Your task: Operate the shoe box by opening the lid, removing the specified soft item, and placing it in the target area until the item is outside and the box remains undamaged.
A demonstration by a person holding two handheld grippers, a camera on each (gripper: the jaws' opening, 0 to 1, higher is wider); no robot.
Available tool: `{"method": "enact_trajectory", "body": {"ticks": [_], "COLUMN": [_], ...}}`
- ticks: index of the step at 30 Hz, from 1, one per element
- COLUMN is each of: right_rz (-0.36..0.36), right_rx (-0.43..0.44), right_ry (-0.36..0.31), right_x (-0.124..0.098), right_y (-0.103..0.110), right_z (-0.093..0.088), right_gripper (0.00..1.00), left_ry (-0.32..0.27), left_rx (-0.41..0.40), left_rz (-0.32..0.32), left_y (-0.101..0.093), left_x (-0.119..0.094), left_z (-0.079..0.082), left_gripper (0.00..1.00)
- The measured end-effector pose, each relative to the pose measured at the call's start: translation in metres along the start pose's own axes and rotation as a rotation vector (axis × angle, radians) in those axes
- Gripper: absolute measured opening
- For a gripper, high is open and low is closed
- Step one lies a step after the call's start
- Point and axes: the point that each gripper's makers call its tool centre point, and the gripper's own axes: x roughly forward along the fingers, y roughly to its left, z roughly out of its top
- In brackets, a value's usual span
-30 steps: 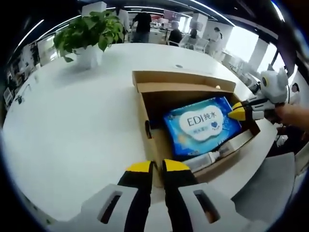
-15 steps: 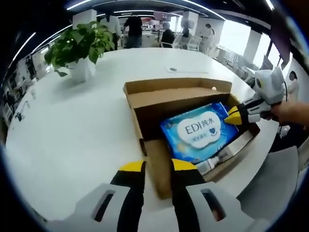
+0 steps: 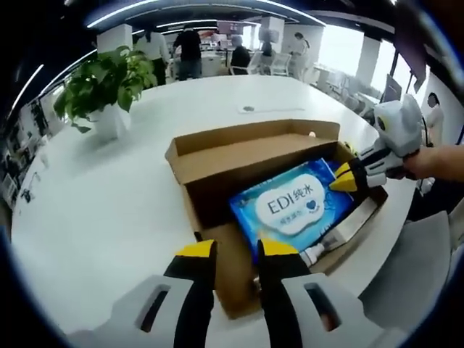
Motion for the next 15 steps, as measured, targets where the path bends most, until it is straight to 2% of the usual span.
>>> {"method": "enact_trajectory", "body": {"ticks": [7,11,14,15], "right_rz": [-0.003,-0.01,-0.012,-0.012], "right_rx": [-0.013,-0.047,-0.048,-0.046], "right_ry": [0.001,0.006,0.007,0.007], "right_x": [0.0,0.001,0.001,0.001], "right_y": [0.0,0.001,0.0,0.0], "right_z": [0.0,-0.001,-0.001,-0.001], "right_gripper": [0.0,0.0,0.0,0.0], "left_ry": [0.062,0.085,0.143,0.144], "left_rx": [0.008,0.007,-0.004,0.006], "left_rz": [-0.061,-0.075,-0.077,-0.071], "left_y": [-0.012,-0.013,-0.014,-0.013], "left_x": [0.02,0.032,0.044,0.047], "left_z": [-0.006,-0.009,-0.018,-0.018], "left_gripper": [0.21,0.21,0.22,0.22]}}
